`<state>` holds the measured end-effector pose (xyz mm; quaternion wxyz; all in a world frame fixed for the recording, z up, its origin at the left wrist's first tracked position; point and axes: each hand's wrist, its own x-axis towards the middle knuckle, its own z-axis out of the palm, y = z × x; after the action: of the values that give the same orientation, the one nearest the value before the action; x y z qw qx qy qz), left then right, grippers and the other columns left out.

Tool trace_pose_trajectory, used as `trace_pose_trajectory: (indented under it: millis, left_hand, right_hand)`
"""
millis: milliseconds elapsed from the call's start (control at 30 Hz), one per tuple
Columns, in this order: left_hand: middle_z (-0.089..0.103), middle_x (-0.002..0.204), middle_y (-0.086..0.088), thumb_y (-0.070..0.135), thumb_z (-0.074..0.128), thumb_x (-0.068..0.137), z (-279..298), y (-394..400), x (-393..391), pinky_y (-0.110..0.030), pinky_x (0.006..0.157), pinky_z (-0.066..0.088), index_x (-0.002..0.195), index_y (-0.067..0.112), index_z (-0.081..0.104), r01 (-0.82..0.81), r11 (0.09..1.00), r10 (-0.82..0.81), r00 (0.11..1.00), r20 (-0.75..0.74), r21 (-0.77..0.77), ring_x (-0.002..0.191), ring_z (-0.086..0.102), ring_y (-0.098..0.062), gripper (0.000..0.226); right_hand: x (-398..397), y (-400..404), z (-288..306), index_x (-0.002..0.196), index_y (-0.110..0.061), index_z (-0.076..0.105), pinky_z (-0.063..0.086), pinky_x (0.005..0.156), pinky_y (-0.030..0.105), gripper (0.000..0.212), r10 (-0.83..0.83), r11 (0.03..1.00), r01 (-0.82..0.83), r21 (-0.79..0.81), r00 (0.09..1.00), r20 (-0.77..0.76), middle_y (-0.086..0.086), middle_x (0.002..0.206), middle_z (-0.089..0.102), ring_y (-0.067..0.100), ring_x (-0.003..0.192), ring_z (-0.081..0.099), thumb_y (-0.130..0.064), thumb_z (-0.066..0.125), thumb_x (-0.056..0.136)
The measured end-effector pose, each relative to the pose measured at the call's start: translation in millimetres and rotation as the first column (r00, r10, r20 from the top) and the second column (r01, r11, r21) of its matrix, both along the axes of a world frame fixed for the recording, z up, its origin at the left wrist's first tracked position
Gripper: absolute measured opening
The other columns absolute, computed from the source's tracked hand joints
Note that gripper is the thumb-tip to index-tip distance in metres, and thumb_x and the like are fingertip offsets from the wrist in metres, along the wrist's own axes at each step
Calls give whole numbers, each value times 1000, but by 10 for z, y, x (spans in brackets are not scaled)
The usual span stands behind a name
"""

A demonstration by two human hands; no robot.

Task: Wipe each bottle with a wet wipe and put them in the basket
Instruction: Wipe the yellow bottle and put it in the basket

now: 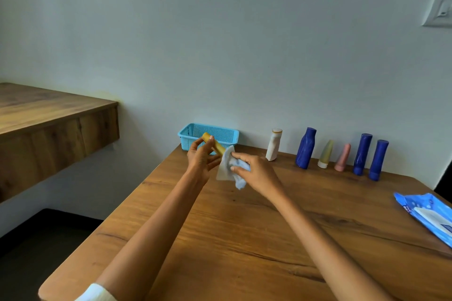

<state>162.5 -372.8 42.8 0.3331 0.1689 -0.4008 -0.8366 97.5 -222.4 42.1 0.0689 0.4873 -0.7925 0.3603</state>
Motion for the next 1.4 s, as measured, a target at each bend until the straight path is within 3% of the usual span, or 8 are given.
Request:
trace_pose_trajectory:
  millis: [167, 367, 733, 1033, 1100, 1167, 1267, 1400]
  left_hand:
    - [60, 73, -5, 30, 70, 84, -9, 58, -18, -23, 44, 47, 119, 18, 49, 70, 967, -23, 981, 191, -243, 47, 58, -9, 43]
    - [62, 94, -10, 30, 68, 86, 18, 151, -61, -33, 59, 57, 103, 16, 52, 147, 935, -55, 959, 277, -323, 76, 62, -20, 27]
    - [61, 90, -15, 17, 72, 81, 20, 18, -101, -39, 66, 54, 102, 12, 51, 13, 995, 8, 980, 200, -100, 68, 59, -26, 30]
    - [57, 102, -13, 27, 67, 87, 10, -58, -41, -40, 63, 56, 109, 15, 47, 94, 983, -53, 967, 248, -160, 75, 62, -26, 32]
    - [59, 97, -8, 32, 64, 89, 2, -82, -25, -37, 68, 57, 114, 18, 50, 125, 977, -93, 979, 182, -174, 72, 62, -20, 32]
    - [60, 95, -3, 32, 62, 90, -17, -130, 0, -36, 75, 55, 123, 21, 48, 161, 970, -140, 982, 125, -180, 74, 63, -17, 37]
    - [60, 86, -1, 28, 58, 92, -89, -176, 38, -34, 78, 56, 111, 12, 56, 257, 949, -248, 966, 70, -184, 74, 63, -14, 25]
    - [67, 86, -3, 33, 60, 81, -192, -169, 61, -37, 83, 54, 102, 9, 62, 342, 922, -349, 937, -9, -183, 87, 63, -18, 31]
  right_hand:
    - [4, -37, -76, 129, -19, 56, 53, 84, 33, 40, -110, 990, 100, -95, 987, -114, 11, 112, 68, 23, 100, 64, -25, 61, 89]
    - [-10, -244, 66, 116, -16, 66, 37, 60, 16, 28, -160, 969, 142, -201, 985, -72, 7, 102, 72, 16, 88, 66, -28, 55, 92]
    - [-40, -4, -108, 122, -15, 60, 50, 94, 30, 33, -4, 993, -25, -116, 968, -250, 3, 126, 60, 15, 115, 58, -15, 61, 89]
    - [-93, 130, -297, 119, -12, 62, 47, 77, 6, 37, 6, 953, 44, -299, 986, 165, -3, 112, 65, -4, 92, 60, -9, 67, 83]
    - [-109, 103, -255, 118, -12, 63, 48, 62, 6, 34, 56, 912, 137, -387, 892, 449, -8, 101, 67, -7, 79, 63, -13, 66, 84]
    - [-127, 103, -194, 112, -8, 65, 47, 51, 12, 28, 223, 860, 229, -457, 636, 739, -1, 88, 70, 4, 67, 67, -13, 65, 84]
    - [-121, 157, -150, 96, -5, 66, 53, 49, 21, 12, 386, 844, 269, -465, 298, 873, 10, 85, 70, 16, 65, 68, -7, 60, 86]
    - [-117, 206, -196, 86, -6, 65, 54, 51, 21, 20, 389, 866, 243, -436, 221, 894, 10, 75, 67, 15, 61, 64, 5, 48, 87]
